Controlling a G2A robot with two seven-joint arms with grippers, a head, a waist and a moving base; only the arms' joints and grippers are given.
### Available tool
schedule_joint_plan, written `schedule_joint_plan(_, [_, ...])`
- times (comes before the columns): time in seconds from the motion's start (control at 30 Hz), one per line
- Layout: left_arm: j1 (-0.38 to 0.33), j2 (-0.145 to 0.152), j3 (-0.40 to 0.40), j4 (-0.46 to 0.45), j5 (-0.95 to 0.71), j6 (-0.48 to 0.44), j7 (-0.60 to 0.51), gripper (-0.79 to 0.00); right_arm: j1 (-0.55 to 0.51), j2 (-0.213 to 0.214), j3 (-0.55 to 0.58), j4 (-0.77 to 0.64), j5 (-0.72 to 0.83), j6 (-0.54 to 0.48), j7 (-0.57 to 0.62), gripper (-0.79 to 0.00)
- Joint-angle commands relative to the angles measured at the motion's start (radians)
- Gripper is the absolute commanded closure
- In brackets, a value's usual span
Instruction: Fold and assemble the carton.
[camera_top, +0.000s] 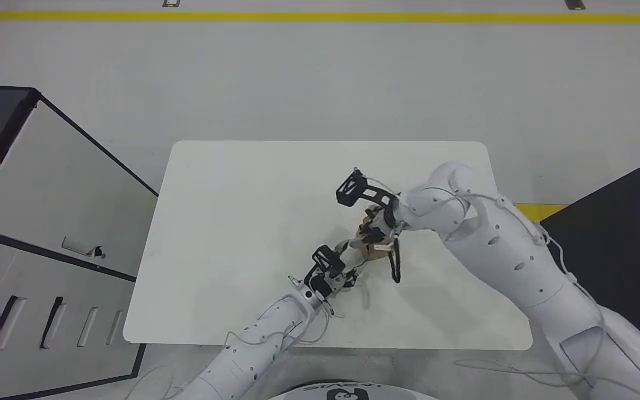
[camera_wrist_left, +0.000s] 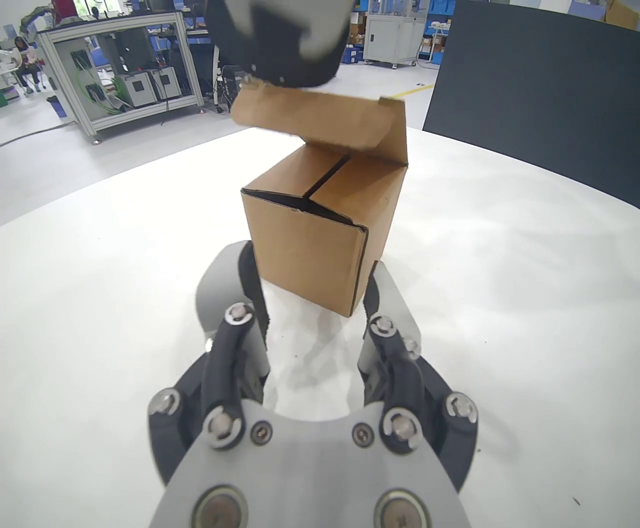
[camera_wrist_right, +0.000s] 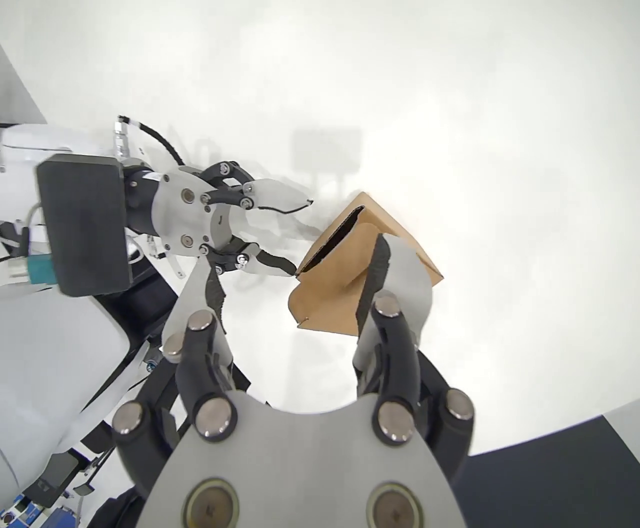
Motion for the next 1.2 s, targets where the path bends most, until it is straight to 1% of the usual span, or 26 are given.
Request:
schedule_joint_plan(0.0, [-0.006,-0.002,0.004,0.001,-0.001,0.003,-0.006,-0.785,-0.019,0.008,0.033,-0.012,0.036,-0.003,0.001,-0.785])
schedule_joint_plan(0.07, [-0.01,-0.005,0.007,0.0,-0.003,0.008,-0.007,-0.785,-0.039,0.016,0.064,-0.014,0.068,-0.009,-0.003,-0.785])
schedule_joint_plan(0.2, [-0.014,-0.007,0.009,-0.006,-0.003,0.023,-0.004,-0.785,-0.068,0.027,0.099,-0.023,0.077,0.001,-0.004,-0.785])
schedule_joint_plan(0.33, [-0.018,-0.008,0.006,-0.007,-0.004,0.034,0.002,-0.785,-0.08,0.035,0.104,-0.051,-0.012,0.067,0.006,-0.785])
schedule_joint_plan(0.47, [-0.039,-0.011,0.007,-0.005,0.004,0.029,0.005,-0.785,-0.082,0.034,0.091,-0.059,-0.061,0.125,0.005,-0.785])
schedule_joint_plan(0.63, [-0.076,-0.015,0.01,0.003,0.014,0.011,-0.018,-0.785,-0.078,0.03,0.091,-0.042,-0.049,0.186,-0.009,-0.785])
schedule_joint_plan(0.7, [-0.085,-0.015,0.012,0.004,0.024,-0.004,-0.032,-0.785,-0.076,0.03,0.1,-0.03,-0.029,0.198,-0.009,-0.785])
schedule_joint_plan(0.9, [-0.085,-0.015,0.012,0.004,0.024,-0.004,-0.032,-0.785,-0.076,0.03,0.1,-0.03,-0.029,0.198,-0.009,-0.785])
schedule_joint_plan(1.03, [-0.091,-0.015,0.01,-0.013,0.022,-0.014,-0.055,-0.785,-0.094,0.031,0.101,-0.024,-0.047,0.194,-0.05,-0.785])
schedule_joint_plan(1.17, [-0.102,-0.014,0.009,-0.005,0.031,-0.029,-0.061,-0.785,-0.094,0.032,0.104,-0.017,-0.077,0.232,-0.052,-0.785])
